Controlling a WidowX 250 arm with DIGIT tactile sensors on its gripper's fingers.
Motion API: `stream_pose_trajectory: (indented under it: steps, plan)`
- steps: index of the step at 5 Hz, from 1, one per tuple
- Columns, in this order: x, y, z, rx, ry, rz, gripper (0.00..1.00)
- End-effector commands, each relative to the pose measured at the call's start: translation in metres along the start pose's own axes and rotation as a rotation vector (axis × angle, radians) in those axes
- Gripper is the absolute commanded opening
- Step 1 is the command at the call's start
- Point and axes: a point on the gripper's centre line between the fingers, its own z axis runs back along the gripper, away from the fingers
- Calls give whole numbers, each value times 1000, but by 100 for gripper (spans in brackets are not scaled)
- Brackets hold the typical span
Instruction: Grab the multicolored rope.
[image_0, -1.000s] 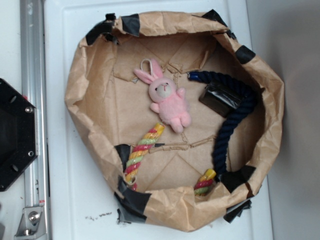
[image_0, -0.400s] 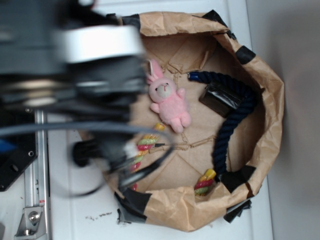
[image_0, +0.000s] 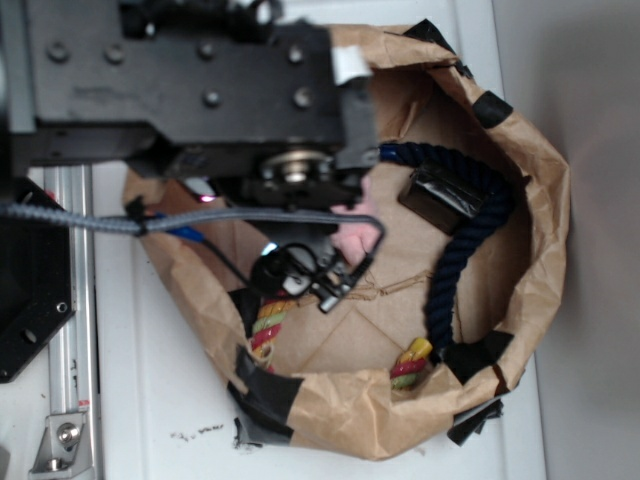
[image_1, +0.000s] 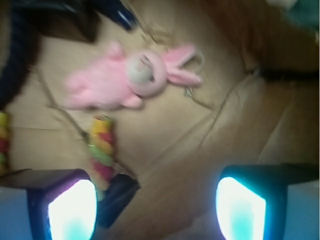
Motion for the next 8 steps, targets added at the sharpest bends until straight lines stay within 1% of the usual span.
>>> stream_pose_trajectory:
  steps: [1,2,3,4,5,6,7,8]
  plan:
    - [-18,-23,-34,-179,-126,-292,100]
    - [-9,-32,-31,-183,-134,-273,100]
    - [1,-38,-26,-192,-115,-236,100]
    - [4,-43,-38,-184,-91,-224,100]
    - [-3,-52,-64,-161,-35,-246,100]
    - [-29,-41,-103,-116,84,-230,100]
    - [-36,-37,-95,-139,57,-248,0]
    - [-11,-39,-51,-160,-129,-325,0]
